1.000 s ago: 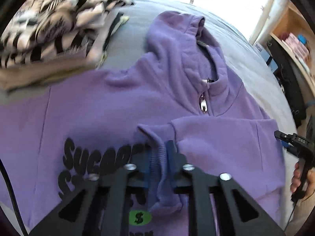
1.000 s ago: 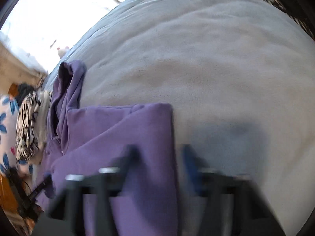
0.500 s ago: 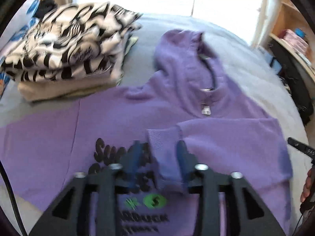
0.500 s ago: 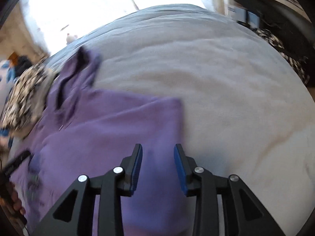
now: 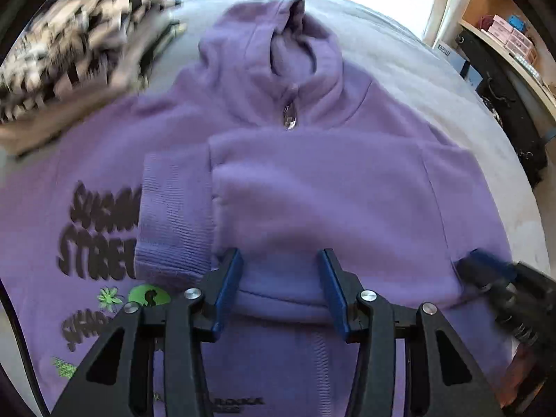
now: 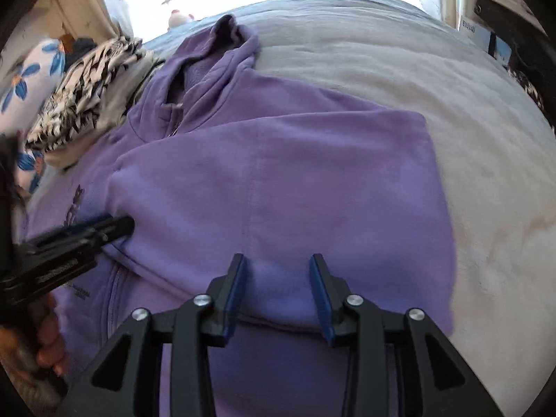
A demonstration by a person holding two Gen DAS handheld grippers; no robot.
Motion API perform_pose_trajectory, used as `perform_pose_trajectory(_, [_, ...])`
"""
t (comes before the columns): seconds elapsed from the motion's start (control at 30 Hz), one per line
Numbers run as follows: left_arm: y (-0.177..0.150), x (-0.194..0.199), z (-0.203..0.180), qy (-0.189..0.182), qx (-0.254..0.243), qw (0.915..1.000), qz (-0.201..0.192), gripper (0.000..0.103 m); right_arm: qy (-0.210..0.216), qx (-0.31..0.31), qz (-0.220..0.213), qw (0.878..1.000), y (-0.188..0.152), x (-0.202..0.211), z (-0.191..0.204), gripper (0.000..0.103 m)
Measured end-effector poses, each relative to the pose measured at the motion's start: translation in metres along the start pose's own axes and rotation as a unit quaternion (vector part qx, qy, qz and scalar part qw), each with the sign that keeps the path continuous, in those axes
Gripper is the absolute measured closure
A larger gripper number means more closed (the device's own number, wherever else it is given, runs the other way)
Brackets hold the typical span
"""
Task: Fold large clothes
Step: 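Open the left tool and lift it off the folded sleeve, then move the left tool to the other sleeve cuff and grasp it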
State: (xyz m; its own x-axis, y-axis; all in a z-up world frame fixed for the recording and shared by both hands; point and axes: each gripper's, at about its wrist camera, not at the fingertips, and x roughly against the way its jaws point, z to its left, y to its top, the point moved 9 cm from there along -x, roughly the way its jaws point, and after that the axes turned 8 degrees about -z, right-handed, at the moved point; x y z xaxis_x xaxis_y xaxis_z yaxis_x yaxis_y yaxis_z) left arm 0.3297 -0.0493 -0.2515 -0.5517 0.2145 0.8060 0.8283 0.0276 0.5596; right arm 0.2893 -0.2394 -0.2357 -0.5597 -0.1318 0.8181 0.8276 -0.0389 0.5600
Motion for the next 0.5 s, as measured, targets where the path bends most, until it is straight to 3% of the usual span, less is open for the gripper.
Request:
perform_pose_trajectory(0.07, [0.0, 0.008, 0.001, -0.013, 0.001, 0.9999, -0.01, 0.059, -0.069, 0.008, -0.007, 0.998, 0.0, 0.008, -0.03, 0.066])
perform_pose_trajectory(0.2, [-0.001, 0.023, -0.004, -0.009, -0.005, 0.9999, -0.012, 0.059, -0.048, -0.027, -0.006, 0.998, -0.006, 0.02, -0.05, 0.066])
perform_pose_trajectory(0.4, [-0.002, 0.058, -0.007, 0.003, -0.02, 0.9992, -0.035, 0.056, -0.067, -0.051, -0.001, 0.996, -0.011, 0.041, -0.038, 0.064])
perform_pose_trajectory(0.5, [-0.003, 0.086, -0.004, 0.013, -0.025, 0.9983, -0.052, 0.046, -0.06, -0.063, 0.009, 0.996, -0.019, 0.051, -0.02, 0.064])
